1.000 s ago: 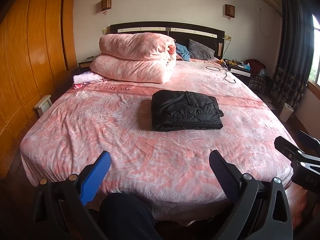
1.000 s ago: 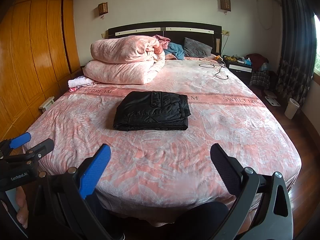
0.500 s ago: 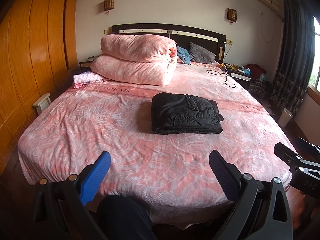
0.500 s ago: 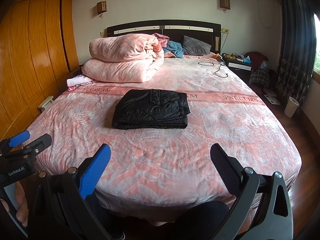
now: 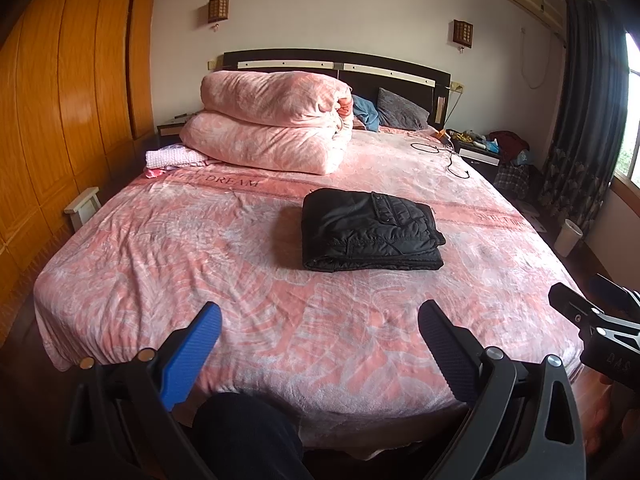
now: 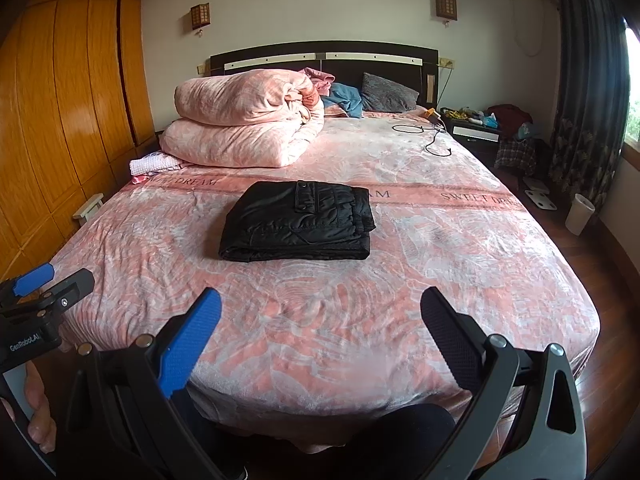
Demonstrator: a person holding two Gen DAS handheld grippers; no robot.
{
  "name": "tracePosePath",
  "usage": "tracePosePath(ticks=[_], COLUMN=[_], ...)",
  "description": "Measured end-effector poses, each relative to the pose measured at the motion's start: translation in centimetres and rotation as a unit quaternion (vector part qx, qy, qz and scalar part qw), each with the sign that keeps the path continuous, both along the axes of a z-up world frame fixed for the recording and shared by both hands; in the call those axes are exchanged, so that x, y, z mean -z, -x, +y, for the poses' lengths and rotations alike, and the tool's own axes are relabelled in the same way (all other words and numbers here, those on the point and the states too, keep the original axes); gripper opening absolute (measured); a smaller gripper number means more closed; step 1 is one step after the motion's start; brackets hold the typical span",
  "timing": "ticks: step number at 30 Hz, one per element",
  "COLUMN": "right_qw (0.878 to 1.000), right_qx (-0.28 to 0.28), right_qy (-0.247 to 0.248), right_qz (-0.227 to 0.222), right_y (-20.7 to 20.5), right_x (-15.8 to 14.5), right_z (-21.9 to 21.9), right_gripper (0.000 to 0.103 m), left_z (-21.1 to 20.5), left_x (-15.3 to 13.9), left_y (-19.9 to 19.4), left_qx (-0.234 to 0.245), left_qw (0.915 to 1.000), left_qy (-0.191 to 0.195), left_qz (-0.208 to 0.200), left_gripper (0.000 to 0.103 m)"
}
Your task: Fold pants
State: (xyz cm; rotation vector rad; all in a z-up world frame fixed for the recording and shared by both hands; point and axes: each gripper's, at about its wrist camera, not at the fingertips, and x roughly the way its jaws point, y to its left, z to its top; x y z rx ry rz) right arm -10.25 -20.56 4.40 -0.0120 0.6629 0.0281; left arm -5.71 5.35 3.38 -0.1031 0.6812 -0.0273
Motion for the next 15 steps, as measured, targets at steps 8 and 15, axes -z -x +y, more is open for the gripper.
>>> tracePosePath(ticks=[8, 15], right_qw=[1.0, 1.0], right_qx=[0.0, -0.001], right_qy=[0.0, 0.0], right_qz=[-0.001, -0.001], right_y=[0.04, -0.16], right_x=[-0.07, -0.21], right_z=[-0.11, -0.23], right_gripper=[0.1, 0.1], left_z=[0.25, 0.36], left_x=[-0.33, -0.46], left_y=[-0.09, -0.03], left_qx=[-0.007, -0.008], left_qw=[0.9999, 0.9999], left_qy=[0.006, 0.007], left_qz=[0.007, 0.006], left_gripper=[0.099, 0.099])
